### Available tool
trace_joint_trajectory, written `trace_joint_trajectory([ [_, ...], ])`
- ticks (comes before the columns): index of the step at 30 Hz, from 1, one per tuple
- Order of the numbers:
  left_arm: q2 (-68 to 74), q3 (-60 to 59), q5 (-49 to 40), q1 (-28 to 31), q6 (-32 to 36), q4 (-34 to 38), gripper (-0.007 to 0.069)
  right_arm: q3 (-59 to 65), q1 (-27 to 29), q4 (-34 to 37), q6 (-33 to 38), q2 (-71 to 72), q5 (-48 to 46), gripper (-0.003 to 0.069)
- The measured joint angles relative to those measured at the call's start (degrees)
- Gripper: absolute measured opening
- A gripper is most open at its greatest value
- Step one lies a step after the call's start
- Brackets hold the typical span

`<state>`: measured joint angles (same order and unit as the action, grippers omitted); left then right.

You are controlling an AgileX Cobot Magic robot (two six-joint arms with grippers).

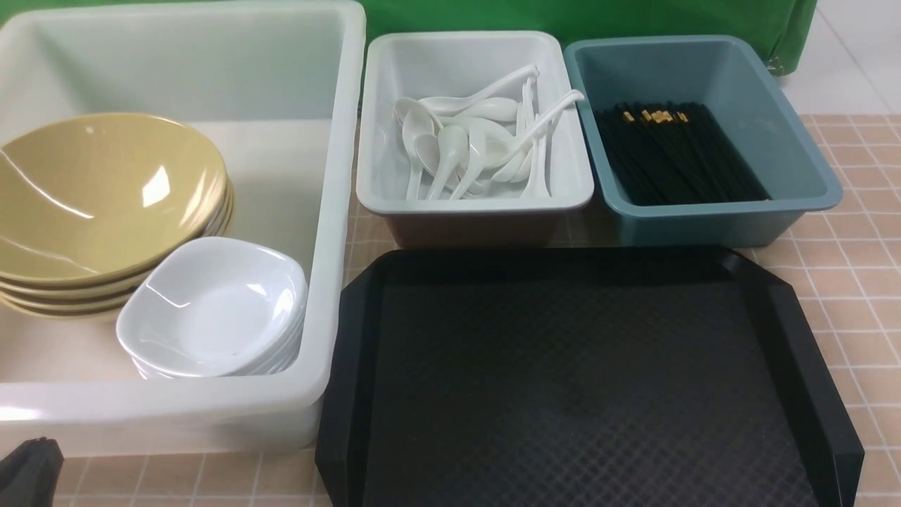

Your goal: On brown table put chopsticks spoon bowls plates into blue grey white boxes.

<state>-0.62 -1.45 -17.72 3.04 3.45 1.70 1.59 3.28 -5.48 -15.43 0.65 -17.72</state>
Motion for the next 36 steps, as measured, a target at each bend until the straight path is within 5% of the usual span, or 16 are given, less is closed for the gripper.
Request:
trace_joint_trajectory([
  [36, 0.0, 0.0, -0.17, 0.0, -0.06, 0.16, 0.0001, 0.0, 0.0, 0.0, 0.0, 0.0, 0.0, 0.0059],
])
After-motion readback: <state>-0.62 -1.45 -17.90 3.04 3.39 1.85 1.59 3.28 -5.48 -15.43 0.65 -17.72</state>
